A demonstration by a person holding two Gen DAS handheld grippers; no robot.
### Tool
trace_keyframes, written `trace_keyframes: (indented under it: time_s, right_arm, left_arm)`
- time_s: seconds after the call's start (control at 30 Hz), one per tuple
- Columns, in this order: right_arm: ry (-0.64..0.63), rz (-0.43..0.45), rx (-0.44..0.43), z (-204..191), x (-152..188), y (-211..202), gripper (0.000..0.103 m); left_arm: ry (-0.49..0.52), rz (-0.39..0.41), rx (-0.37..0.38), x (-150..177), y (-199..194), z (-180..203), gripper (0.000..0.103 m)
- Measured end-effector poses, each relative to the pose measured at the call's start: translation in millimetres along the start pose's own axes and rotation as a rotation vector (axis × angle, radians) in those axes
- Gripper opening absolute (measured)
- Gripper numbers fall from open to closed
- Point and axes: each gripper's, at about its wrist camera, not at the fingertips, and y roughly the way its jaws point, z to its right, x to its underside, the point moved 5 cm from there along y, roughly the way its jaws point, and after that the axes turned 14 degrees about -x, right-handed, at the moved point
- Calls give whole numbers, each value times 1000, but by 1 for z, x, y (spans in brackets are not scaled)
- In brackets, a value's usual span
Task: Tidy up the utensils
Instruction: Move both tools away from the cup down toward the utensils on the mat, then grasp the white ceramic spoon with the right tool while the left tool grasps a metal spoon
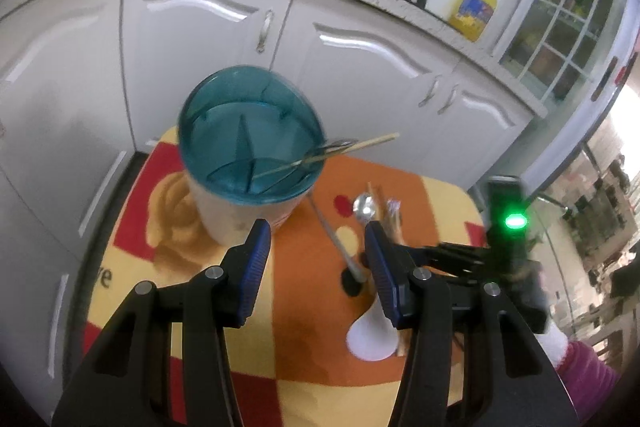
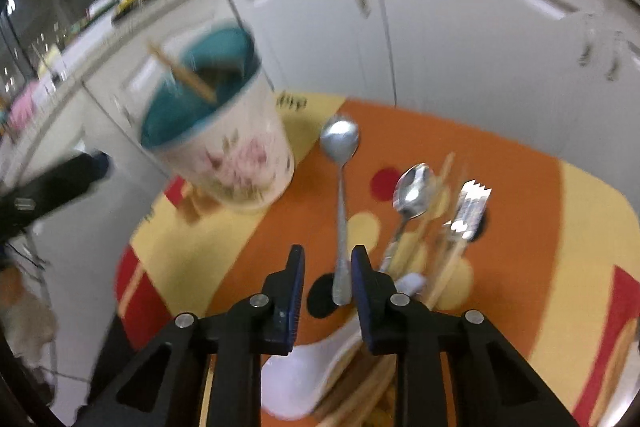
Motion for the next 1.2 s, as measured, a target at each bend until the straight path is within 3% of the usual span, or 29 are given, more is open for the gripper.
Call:
trace_keyframes:
  time_s: [0.13,0.2,0.3,0.63,0.87,1.03,1.13,1.2]
  right_arm:
    - [-12,-89,82,7,2,42,16]
    - [-31,-93,139,11,3,51,6]
    - [-16,-96,126,12,6,52,6]
    - [90,-155,-88,-23,55,36,6]
    - [105,-185,-159,-54,75,48,6]
    - [85,-277,-310,-78,89,54,6]
    - [117,-247,-358,-75,89,45,7]
    - [174,-179,-371,-63,84,26,18]
  left_arm:
    - [-24,-24,-21,7,5,-16,48]
    - [-35,-35,-41,10,8,-24,48]
    - [-42,-42,-67,14,12,-32,48]
    - [-29,-73,-107,26,26,-35,48]
    - [-27,-104,-122,35,35,-40,48]
    - [-31,-138,-128,41,44,-45,48]
    - [-33,-154,-130,45,50,-46,48]
    - [-29,-162,-135,48,53,-46,48]
